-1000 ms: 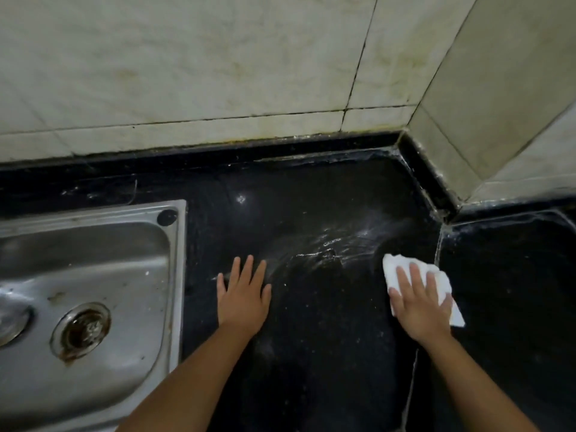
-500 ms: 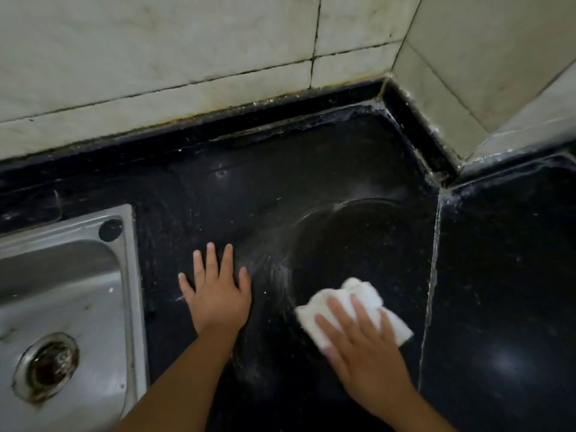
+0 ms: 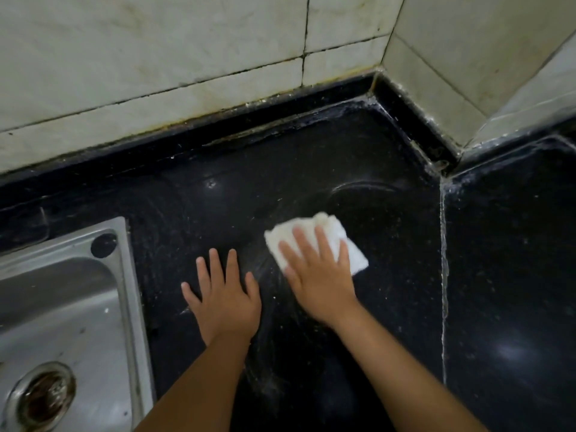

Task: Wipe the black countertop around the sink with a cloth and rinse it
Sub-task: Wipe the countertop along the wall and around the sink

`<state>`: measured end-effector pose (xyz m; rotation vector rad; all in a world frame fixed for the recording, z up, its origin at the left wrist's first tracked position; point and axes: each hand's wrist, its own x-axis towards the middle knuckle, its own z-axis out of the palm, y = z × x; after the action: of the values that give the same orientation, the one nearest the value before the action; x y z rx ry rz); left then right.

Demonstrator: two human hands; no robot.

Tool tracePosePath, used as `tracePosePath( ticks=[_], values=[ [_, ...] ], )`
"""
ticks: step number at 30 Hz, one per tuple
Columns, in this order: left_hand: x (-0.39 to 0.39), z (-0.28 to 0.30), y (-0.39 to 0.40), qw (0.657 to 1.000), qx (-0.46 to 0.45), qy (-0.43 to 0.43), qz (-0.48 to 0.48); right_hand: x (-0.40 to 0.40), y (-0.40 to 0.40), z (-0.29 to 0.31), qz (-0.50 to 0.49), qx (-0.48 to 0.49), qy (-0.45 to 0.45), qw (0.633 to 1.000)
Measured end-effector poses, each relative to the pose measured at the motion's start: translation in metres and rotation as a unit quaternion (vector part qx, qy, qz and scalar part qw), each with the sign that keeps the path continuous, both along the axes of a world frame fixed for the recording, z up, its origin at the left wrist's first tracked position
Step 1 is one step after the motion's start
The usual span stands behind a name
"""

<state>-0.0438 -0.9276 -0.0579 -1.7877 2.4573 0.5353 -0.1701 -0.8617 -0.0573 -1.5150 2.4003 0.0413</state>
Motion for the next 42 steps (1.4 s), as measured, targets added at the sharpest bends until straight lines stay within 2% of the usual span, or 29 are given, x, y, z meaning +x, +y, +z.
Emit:
tracePosePath(
  ticks=[2, 4, 7, 10, 16, 20, 24, 26, 28, 31, 33, 35, 37, 42],
  values=[
    [0.001, 0.000, 0.000, 1.000, 0.003, 0.000, -0.001, 0.019, 0.056, -0.008, 0.025, -0.023, -0.001, 0.999],
    [0.001, -0.001, 0.000, 1.000, 0.002, 0.000, -0.004, 0.015, 0.113, -0.012, 0.011, 0.002, -0.002, 1.000],
    [0.001, -0.001, -0.001, 1.000, 0.002, 0.001, -0.008, -0.030, 0.141, 0.003, -0.110, 0.045, 0.002, 0.993],
    [0.001, 0.001, 0.000, 1.000, 0.010, -0.004, -0.009, -0.080, 0.112, 0.010, -0.186, 0.046, -0.007, 0.982],
    [-0.001, -0.003, -0.002, 1.000, 0.005, 0.002, 0.002, -0.157, 0.001, 0.014, -0.200, 0.047, -0.007, 0.979],
    [0.001, -0.009, -0.002, 1.000, -0.014, 0.013, 0.002, -0.159, -0.052, 0.010, -0.208, 0.047, -0.017, 0.977],
    [-0.001, -0.008, -0.002, 1.000, -0.012, 0.000, 0.004, -0.119, -0.058, 0.008, -0.109, 0.034, -0.040, 0.993],
    [-0.001, -0.005, -0.002, 1.000, -0.008, -0.006, 0.004, -0.082, -0.030, 0.001, -0.013, -0.002, 0.007, 1.000],
    [-0.001, -0.004, -0.003, 1.000, -0.002, -0.007, 0.007, -0.056, 0.016, -0.005, 0.028, -0.011, 0.015, 0.999],
    [-0.002, -0.005, -0.002, 1.000, -0.003, -0.010, 0.009, -0.069, 0.080, -0.001, -0.015, 0.048, -0.005, 0.999],
    [-0.001, -0.006, -0.001, 1.000, -0.012, 0.004, 0.010, -0.094, 0.087, 0.011, -0.073, 0.052, 0.007, 0.996],
    [0.000, -0.006, -0.002, 1.000, -0.013, 0.007, 0.011, -0.124, 0.072, 0.014, -0.153, 0.046, -0.025, 0.987],
    [-0.002, -0.006, -0.002, 1.000, -0.014, 0.007, 0.011, -0.152, 0.040, 0.009, -0.193, 0.020, -0.015, 0.981],
    [-0.001, -0.009, -0.003, 1.000, -0.014, 0.000, 0.010, -0.196, -0.049, 0.007, -0.154, 0.027, -0.009, 0.988]
  ],
)
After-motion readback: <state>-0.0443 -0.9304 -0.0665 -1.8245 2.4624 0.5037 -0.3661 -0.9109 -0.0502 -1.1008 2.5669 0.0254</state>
